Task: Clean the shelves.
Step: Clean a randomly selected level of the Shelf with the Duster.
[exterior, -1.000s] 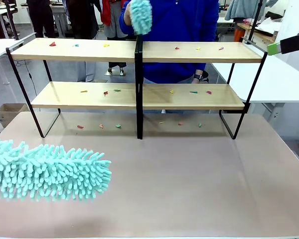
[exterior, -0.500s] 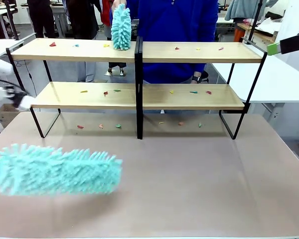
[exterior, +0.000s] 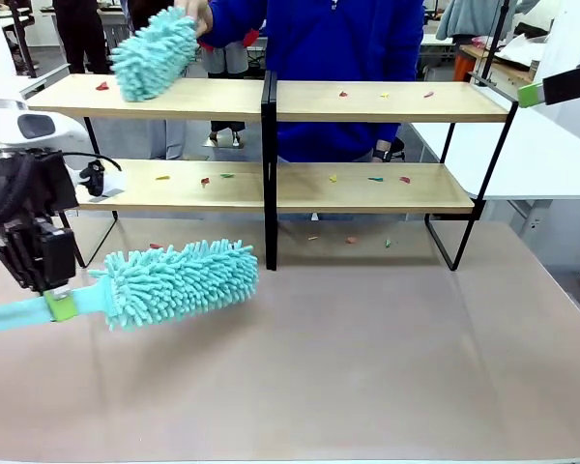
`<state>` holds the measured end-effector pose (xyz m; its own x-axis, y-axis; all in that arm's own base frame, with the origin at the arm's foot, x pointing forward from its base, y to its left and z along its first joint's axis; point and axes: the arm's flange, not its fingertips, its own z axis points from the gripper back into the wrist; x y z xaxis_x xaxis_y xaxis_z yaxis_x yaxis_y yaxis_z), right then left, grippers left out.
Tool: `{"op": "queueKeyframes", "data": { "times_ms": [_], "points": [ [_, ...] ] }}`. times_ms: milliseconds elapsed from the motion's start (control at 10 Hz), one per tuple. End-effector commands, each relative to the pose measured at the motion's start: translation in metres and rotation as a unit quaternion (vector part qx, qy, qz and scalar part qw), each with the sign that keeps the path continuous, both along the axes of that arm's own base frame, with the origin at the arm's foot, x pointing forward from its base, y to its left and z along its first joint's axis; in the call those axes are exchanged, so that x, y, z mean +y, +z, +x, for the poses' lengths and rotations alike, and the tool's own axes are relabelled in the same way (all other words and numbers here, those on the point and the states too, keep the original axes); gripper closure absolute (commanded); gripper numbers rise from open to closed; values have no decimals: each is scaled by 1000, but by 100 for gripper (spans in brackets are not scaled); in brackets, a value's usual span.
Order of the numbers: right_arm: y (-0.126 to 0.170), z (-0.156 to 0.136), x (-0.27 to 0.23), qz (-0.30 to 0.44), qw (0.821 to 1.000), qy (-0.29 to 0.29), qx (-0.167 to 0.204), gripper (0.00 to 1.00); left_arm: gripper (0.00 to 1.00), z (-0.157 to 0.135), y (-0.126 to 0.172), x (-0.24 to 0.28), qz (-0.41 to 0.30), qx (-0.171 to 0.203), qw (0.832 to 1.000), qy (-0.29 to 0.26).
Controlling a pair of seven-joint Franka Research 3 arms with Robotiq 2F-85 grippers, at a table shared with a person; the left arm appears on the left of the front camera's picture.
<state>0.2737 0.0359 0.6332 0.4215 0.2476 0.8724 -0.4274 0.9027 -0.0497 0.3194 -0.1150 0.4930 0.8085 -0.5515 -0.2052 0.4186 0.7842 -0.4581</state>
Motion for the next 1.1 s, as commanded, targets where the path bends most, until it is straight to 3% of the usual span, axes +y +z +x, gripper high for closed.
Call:
{"op": "queueKeyframes", "data": {
  "times_ms": [0, 100, 200, 500, 600, 800, 1000],
  "points": [
    [0, 0, 0, 3, 1000, 2, 0, 0, 88, 10, -15, 3, -18, -4, 999, 41],
    [0, 0, 0, 3, 1000, 2, 0, 0, 88, 17, -17, 13, -38, -25, 996, 75],
    [0, 0, 0, 3, 1000, 2, 0, 0, 88, 8, -9, 4, 0, -4, 1000, 20],
    [0, 0, 0, 3, 1000, 2, 0, 0, 88, 15, -15, 9, -7, -8, 999, 37],
    [0, 0, 0, 3, 1000, 2, 0, 0, 88, 19, -22, -12, -4, -71, 991, 110],
    [0, 0, 0, 3, 1000, 2, 0, 0, 88, 32, -51, -33, -8, -77, 991, 106],
    [0, 0, 0, 3, 1000, 2, 0, 0, 88, 35, -55, -36, -10, -98, 987, 126]
  ]
}}
